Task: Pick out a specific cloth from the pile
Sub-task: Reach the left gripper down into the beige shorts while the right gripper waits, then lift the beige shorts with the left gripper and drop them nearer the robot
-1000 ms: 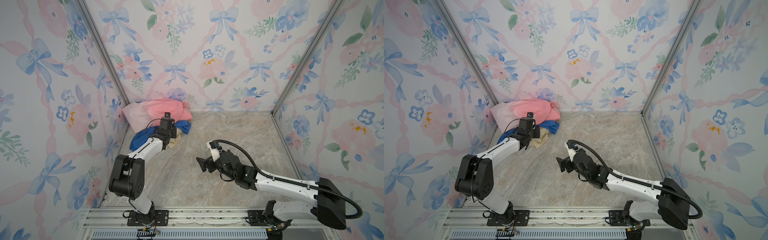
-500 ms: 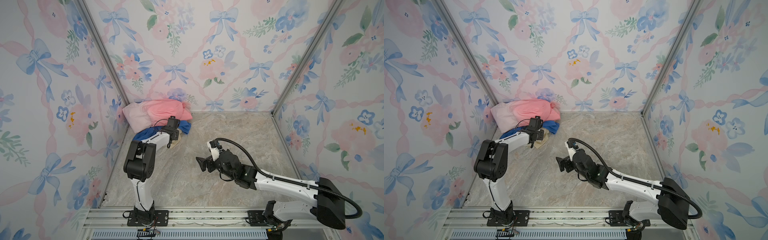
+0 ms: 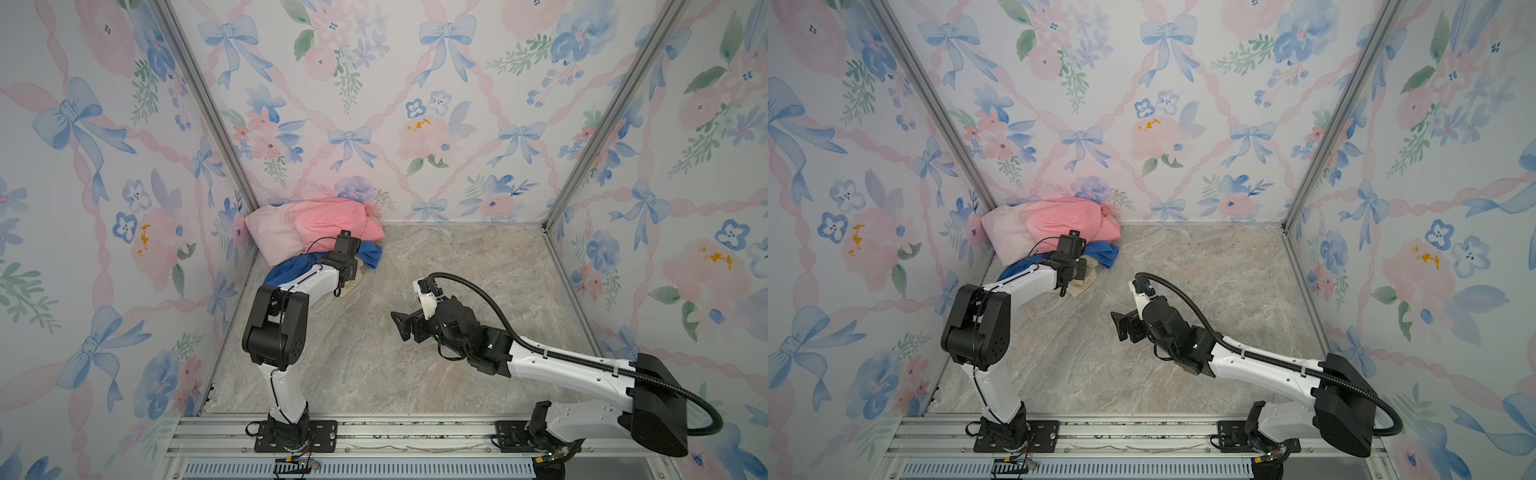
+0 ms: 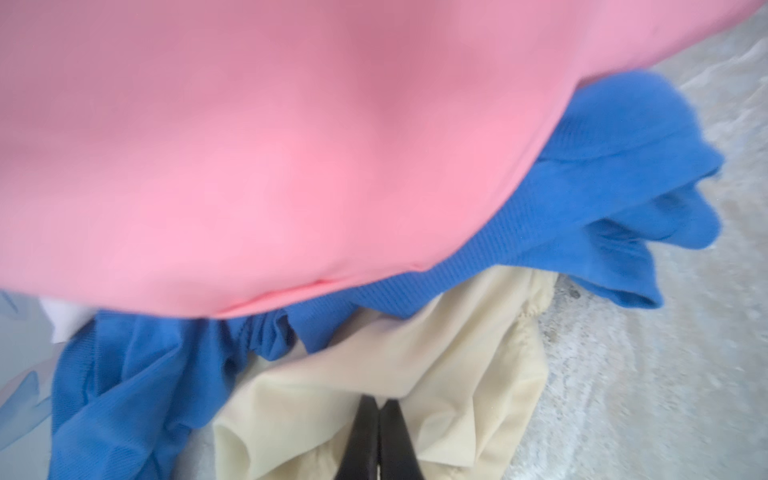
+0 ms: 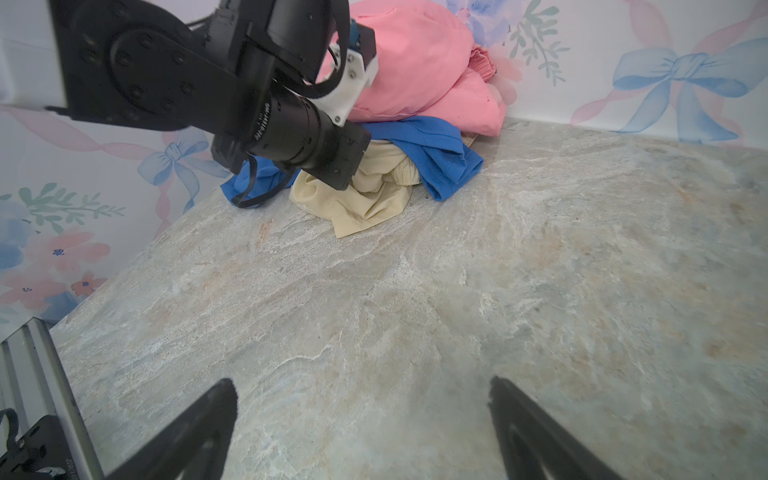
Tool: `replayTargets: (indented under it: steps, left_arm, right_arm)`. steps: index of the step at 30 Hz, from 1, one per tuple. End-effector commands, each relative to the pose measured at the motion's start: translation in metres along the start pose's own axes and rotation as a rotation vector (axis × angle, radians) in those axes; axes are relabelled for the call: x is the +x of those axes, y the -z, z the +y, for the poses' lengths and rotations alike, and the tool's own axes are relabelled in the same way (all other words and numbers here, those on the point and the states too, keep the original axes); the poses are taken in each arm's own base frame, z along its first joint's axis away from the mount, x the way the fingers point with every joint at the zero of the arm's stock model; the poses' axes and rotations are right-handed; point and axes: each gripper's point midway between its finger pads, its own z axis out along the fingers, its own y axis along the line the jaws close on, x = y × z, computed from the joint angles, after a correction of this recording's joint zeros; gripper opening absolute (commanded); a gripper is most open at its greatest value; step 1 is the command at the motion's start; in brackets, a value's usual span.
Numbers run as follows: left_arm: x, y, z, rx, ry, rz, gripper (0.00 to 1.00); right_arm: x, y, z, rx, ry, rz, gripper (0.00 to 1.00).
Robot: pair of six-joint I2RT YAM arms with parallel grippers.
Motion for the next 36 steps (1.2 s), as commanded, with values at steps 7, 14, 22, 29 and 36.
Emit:
replayTargets:
  steps: [7, 14, 22, 29, 36]
  left_arm:
    - [-0.169, 0.154, 0.083, 0.0, 0.231, -0.48, 0.0]
    - [-0.272, 0.323, 0.102, 0.132, 0.32, -0.882, 0.0]
    - [-0.318, 0.455, 0.016, 0.646, 0.206, -1.19, 0.0]
    - [-0.299, 0.453, -0.135, 1.049, 0.015, -1.113, 0.0]
    - [-0.264, 0.432, -0.227, 1.18, -0.102, -1.017, 0.0]
  right_arm:
    - [-0.013, -0.005, 0.011, -0.013, 0.005, -0.005, 0.97]
    - [-0.019, 0.01, -0.016, 0.081, -0.042, -0.049, 0.97]
    - [-0.032, 0.062, -0.092, 0.296, -0.087, -0.078, 0.97]
    - [-0.037, 0.152, -0.171, 0.517, -0.152, -0.108, 0.97]
    - [-0.035, 0.227, -0.194, 0.631, -0.17, -0.181, 0.97]
